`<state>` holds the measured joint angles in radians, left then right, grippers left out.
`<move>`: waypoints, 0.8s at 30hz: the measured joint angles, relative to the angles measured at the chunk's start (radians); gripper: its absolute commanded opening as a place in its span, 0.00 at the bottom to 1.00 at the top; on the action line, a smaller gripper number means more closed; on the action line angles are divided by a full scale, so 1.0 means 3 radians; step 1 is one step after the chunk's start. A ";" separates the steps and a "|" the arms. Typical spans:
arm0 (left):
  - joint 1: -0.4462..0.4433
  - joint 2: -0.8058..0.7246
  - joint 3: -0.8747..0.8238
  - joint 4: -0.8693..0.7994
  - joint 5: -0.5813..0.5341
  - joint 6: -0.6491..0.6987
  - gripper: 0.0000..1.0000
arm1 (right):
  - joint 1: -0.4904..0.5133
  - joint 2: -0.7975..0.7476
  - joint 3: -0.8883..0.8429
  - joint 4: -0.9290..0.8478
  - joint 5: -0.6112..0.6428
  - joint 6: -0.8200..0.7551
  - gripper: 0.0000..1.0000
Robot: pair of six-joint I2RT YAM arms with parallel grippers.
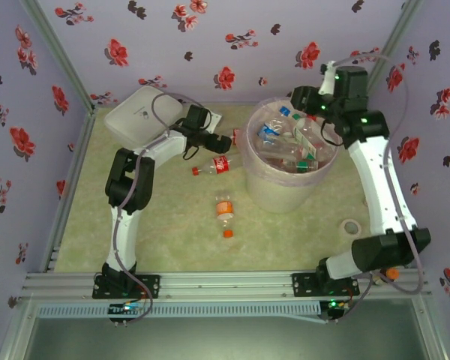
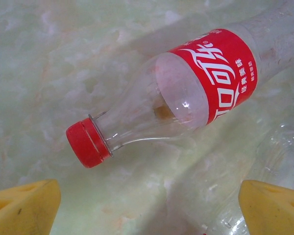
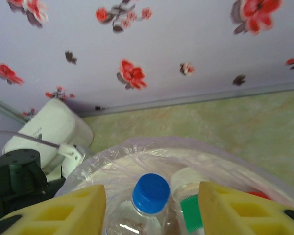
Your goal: Put the plastic bottles in the bin
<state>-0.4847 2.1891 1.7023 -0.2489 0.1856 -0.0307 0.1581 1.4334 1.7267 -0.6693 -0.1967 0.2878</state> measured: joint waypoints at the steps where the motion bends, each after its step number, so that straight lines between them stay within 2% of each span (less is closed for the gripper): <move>1: 0.0000 0.0001 0.0013 -0.0010 -0.0001 0.0042 1.00 | -0.0025 -0.0075 0.0001 -0.0025 0.0019 -0.0014 0.57; 4: 0.0000 0.0072 0.0198 -0.0103 -0.0006 0.0182 1.00 | -0.0089 -0.0268 -0.0013 -0.0104 0.0060 -0.0051 0.60; 13: 0.0000 0.0746 0.1291 -0.0565 0.0120 0.0598 0.98 | -0.0098 -0.0626 -0.0320 -0.0434 0.0132 -0.0086 0.63; 17: 0.0000 0.0944 0.1481 -0.0881 0.0248 0.0758 0.88 | -0.0098 -0.0801 -0.0394 -0.0525 0.0211 -0.0086 0.63; 24: 0.0000 0.0983 0.1466 -0.1088 0.0263 0.0903 0.58 | -0.0102 -0.1038 -0.0534 -0.0601 0.0322 -0.0086 0.63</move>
<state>-0.4847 2.4840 2.1422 -0.5755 0.2646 0.2401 0.1276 1.1221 1.5665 -0.8497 -0.1001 0.2619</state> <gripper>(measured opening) 0.650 0.632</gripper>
